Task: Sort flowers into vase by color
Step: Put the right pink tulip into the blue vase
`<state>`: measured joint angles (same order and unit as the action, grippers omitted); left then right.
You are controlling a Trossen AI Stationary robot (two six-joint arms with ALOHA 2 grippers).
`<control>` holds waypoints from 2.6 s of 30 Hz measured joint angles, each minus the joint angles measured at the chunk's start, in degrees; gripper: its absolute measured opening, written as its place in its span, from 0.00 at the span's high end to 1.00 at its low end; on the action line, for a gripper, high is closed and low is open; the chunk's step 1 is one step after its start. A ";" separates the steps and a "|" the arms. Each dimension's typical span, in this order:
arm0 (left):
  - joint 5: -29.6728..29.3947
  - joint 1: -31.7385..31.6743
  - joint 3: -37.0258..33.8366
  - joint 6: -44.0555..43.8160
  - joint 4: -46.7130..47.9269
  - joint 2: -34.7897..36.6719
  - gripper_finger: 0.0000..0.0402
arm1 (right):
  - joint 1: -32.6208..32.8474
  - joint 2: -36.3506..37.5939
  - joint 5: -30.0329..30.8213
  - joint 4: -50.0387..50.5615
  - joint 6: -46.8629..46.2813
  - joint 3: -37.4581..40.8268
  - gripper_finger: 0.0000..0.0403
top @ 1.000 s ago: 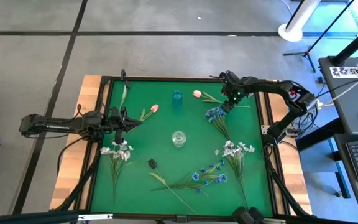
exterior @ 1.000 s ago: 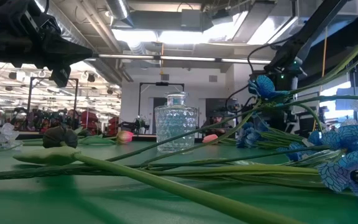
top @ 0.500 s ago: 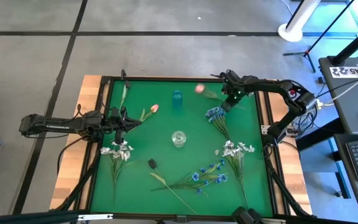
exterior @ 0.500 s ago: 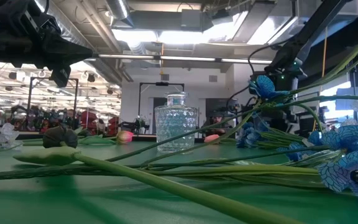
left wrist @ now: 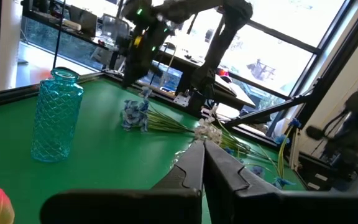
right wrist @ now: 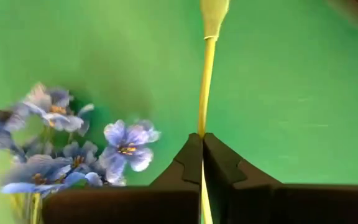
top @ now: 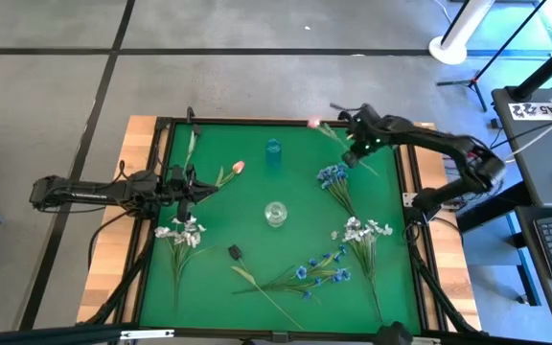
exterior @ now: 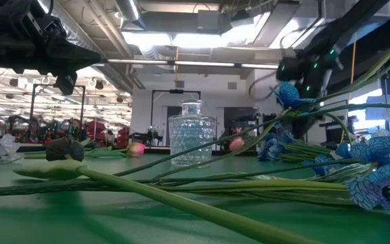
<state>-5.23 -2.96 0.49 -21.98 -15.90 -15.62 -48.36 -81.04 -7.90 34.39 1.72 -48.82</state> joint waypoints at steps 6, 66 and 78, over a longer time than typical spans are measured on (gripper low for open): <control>0.00 -0.02 0.00 0.02 -0.02 0.02 1.00 | 0.02 14.40 0.00 -3.33 -2.51 -0.02 1.00; 0.00 -0.02 0.00 0.02 -0.01 0.00 1.00 | 27.70 -20.21 9.54 -101.76 -1.32 -2.26 1.00; 0.00 -0.02 0.00 0.01 -0.02 0.01 1.00 | 27.69 -25.39 8.36 -104.39 -3.67 -2.29 1.00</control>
<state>-5.23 -2.98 0.49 -21.97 -15.92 -15.61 -20.67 -106.44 0.45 -70.00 -1.95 -51.11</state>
